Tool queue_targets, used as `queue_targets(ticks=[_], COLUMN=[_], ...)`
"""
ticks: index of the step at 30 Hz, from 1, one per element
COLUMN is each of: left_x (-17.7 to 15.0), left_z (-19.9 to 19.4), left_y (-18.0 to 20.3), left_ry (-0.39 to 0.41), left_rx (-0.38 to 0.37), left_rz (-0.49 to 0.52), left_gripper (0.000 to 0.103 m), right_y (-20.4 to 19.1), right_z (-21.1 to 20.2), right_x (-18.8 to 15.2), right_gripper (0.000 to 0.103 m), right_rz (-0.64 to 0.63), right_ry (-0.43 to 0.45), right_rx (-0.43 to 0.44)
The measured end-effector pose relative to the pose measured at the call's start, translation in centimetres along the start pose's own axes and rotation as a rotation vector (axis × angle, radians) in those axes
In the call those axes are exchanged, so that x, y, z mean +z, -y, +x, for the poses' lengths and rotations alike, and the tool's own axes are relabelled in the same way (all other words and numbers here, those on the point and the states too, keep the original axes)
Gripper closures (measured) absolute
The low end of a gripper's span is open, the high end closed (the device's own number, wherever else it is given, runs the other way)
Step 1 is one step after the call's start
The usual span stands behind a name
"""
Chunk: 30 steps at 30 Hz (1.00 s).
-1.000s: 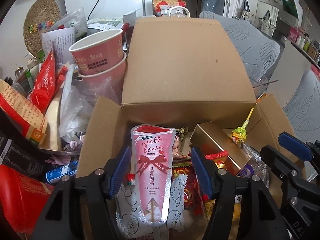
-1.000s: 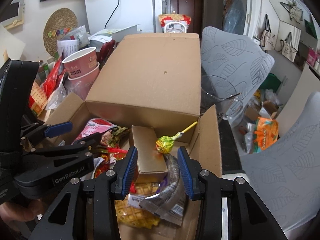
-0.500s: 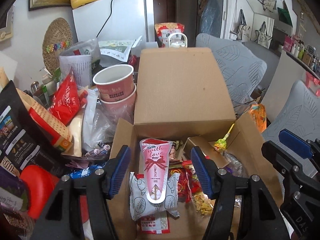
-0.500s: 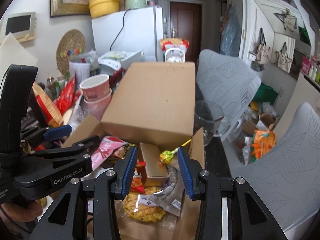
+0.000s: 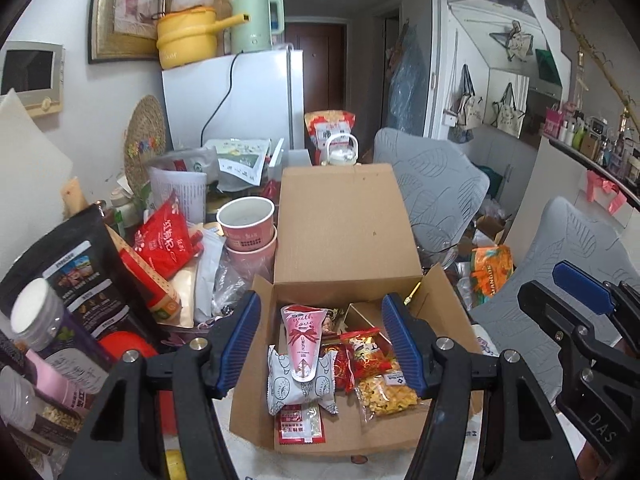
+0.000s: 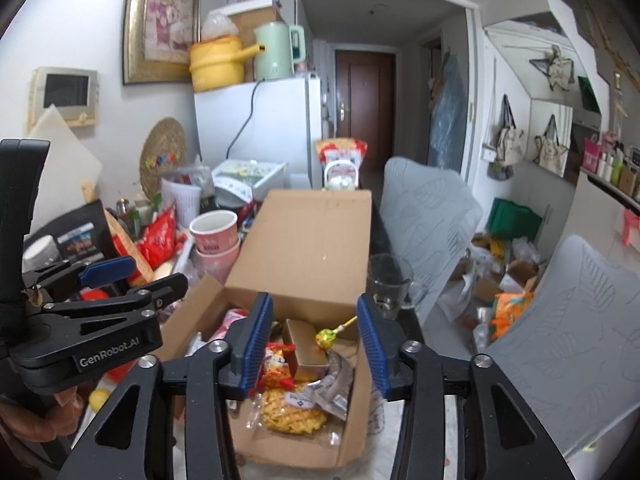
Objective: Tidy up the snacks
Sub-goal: 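Withdraw both tools up and back from the box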
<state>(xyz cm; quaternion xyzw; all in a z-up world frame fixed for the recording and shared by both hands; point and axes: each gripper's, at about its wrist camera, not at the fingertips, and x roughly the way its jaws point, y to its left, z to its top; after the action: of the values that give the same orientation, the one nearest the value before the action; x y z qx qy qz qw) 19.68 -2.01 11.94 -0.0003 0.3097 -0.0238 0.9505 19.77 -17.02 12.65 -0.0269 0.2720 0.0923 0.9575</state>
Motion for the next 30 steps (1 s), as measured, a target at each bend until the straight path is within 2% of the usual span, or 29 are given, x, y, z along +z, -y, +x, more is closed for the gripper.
queue_targets(ticks=[1,3,12,15,17,19,30], left_x=[-0.1,-0.6,-3.0,-4.2,-4.9,-5.7,-9.6], left_z=[-0.7,-2.5,-7.5,-8.9,-9.7,-10.5,-12.8], left_y=[0.0,0.0,-0.1,-0.1,0.0,0.1,0.6], left_ry=[0.011,0.045,0.08,0.092,0.092,0.087,0.052], left_rx=[0.0,0.008,-0.013,-0.013,-0.018,-0.025,-0.039], left_rz=[-0.002,0.0,0.017,0.019,0.025,0.035,0.04], left_gripper=[0.029,0.024,0.024,0.024,0.024,0.024,0.024], right_y=[0.0,-0.1,-0.5,-0.9,-1.1,-1.1,-0.6], right_z=[-0.7,-1.9,-7.5,-9.1,-9.8,-10.4,-12.1], right_x=[-0.1,-0.3,-1.9,-2.7,-3.3,-4.0,-8.1], right_gripper=[0.053,0.053,0.033,0.026,0.026,0.022,0.021], right_rz=[0.003,0.006,0.015,0.016,0.016,0.019,0.063], right_ry=[0.012,0.024,0.086,0.085,0.086,0.075,0.009], right_rx=[0.0,-0.003,-0.005,0.001,-0.006,-0.024,-0.068])
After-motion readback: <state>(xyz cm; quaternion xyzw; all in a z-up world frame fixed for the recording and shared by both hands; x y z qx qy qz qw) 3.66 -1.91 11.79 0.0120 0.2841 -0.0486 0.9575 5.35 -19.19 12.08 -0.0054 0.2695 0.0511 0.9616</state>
